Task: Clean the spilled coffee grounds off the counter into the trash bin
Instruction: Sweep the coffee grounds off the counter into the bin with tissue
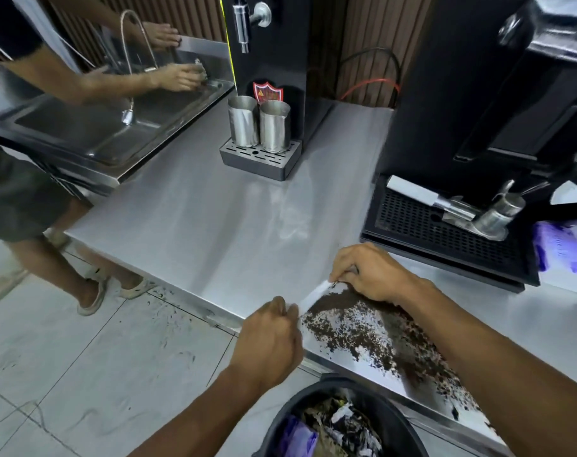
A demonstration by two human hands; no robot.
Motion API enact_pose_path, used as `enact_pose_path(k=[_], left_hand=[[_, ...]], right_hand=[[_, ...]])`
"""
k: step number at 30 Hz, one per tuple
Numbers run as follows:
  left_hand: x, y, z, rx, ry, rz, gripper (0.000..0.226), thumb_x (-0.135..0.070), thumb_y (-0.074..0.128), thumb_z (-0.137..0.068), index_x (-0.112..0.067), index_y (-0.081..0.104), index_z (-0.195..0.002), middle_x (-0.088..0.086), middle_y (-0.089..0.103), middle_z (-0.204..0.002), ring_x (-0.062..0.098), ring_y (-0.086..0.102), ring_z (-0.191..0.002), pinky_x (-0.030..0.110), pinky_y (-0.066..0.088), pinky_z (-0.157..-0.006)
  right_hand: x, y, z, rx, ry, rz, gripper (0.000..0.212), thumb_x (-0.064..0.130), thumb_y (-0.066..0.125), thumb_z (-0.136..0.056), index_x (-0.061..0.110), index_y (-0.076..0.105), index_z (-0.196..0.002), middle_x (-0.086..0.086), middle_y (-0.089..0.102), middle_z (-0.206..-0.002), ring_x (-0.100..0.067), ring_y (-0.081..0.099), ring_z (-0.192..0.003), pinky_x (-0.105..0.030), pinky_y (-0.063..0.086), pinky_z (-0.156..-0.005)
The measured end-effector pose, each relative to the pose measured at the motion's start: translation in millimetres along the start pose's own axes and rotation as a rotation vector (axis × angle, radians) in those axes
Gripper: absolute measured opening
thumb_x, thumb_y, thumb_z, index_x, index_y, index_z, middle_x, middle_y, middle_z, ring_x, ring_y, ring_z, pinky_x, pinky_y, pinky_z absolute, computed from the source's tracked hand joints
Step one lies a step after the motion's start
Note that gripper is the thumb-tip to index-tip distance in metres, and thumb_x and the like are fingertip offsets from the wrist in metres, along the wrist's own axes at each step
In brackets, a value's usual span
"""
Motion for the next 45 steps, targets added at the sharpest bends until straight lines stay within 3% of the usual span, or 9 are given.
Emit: enact_pose_path(k=[3,7,13,16,22,27,32,39,45], left_hand=[[-35,9,7,0.067,0.017,0.01,0.013,-0.021,0.051,-0.082,-0.013,0.06,-0.084,0.005,0.053,-0.073,0.022,0.051,-0.055,0.028,0.038,-0.048],[-58,10,12,0.079,0.005,0.048,0.018,-0.023,0.042,-0.083,-0.016,0.059,-0.087,0.002,0.05,-0.08,0.023,0.054,-0.066,0.036,0.051,-0.058],[-32,-11,-11,-0.058,-0.036,0.049,0.031,-0.023,0.042,-0.084,-0.02,0.067,-0.102,0.0,0.048,-0.075,0.021,0.052,-0.061,0.033,0.05,-0.054],[-12,-19,-28,-0.093,-0.066,0.046,0.039,-0.021,0.044,-0.081,-0.018,0.07,-0.11,0.002,0.05,-0.074,0.025,0.055,-0.06,0.034,0.051,-0.053],[19,-13,-70,-0.1,-0.061,0.023,0.036,-0.023,0.043,-0.086,-0.021,0.069,-0.111,-0.003,0.037,-0.073,0.017,0.038,-0.056,0.027,0.036,-0.052],[35,-5,-89,-0.1,-0.027,0.018,0.028,-0.024,0.038,-0.09,-0.018,0.066,-0.092,-0.004,0.033,-0.069,0.017,0.034,-0.053,0.028,0.033,-0.048],[36,6,-81,-0.085,-0.016,0.072,0.039,-0.033,0.03,-0.1,-0.019,0.066,-0.098,-0.007,0.033,-0.07,0.009,0.031,-0.049,0.016,0.022,-0.046],[-7,22,-52,0.053,0.126,0.07,0.024,-0.023,0.049,-0.093,-0.016,0.064,-0.11,-0.001,0.05,-0.081,0.013,0.047,-0.06,0.025,0.049,-0.049],[-47,23,-33,0.077,0.159,0.062,0.029,-0.024,0.037,-0.092,-0.017,0.062,-0.106,0.001,0.049,-0.083,0.019,0.051,-0.066,0.032,0.049,-0.056]], right_hand=[[-16,-6,30,0.022,0.028,0.014,0.018,0.013,0.069,-0.088,0.029,0.078,-0.087,0.022,0.064,-0.09,0.003,0.059,-0.085,-0.028,0.052,-0.087],[-25,-10,52,-0.006,0.048,0.005,0.019,0.013,0.068,-0.088,0.029,0.078,-0.088,0.021,0.063,-0.089,0.002,0.059,-0.085,-0.028,0.053,-0.082],[6,-32,32,-0.167,-0.032,0.13,0.016,0.022,0.064,-0.091,0.029,0.075,-0.101,0.018,0.064,-0.096,-0.003,0.056,-0.09,-0.027,0.046,-0.086],[18,-38,7,-0.177,-0.068,0.239,0.023,0.014,0.06,-0.092,0.029,0.075,-0.102,0.016,0.065,-0.1,-0.008,0.059,-0.093,-0.031,0.047,-0.086],[17,-38,-37,-0.182,-0.03,0.409,0.029,0.006,0.062,-0.085,0.026,0.075,-0.101,0.009,0.064,-0.094,-0.018,0.059,-0.083,-0.032,0.045,-0.071],[15,-18,-54,-0.184,0.05,0.553,0.022,0.002,0.057,-0.085,0.016,0.072,-0.092,-0.001,0.061,-0.092,-0.026,0.061,-0.076,-0.034,0.037,-0.062],[0,1,-45,-0.248,0.14,0.493,0.028,-0.001,0.055,-0.079,0.019,0.073,-0.086,0.003,0.061,-0.088,-0.024,0.062,-0.072,-0.033,0.043,-0.057],[-35,-3,14,-0.295,0.069,0.27,0.029,0.005,0.06,-0.083,0.023,0.078,-0.096,0.01,0.069,-0.091,-0.018,0.065,-0.079,-0.038,0.054,-0.067],[-55,-12,62,-0.244,0.052,0.12,0.02,0.012,0.066,-0.086,0.024,0.078,-0.096,0.012,0.068,-0.086,-0.012,0.063,-0.082,-0.036,0.055,-0.074]])
Point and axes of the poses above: each hand's wrist, its own z-axis away from the middle knuckle, its own y-axis out of the palm, x = y × z, the point moved 3 cm from there along -z, towards the middle knuckle
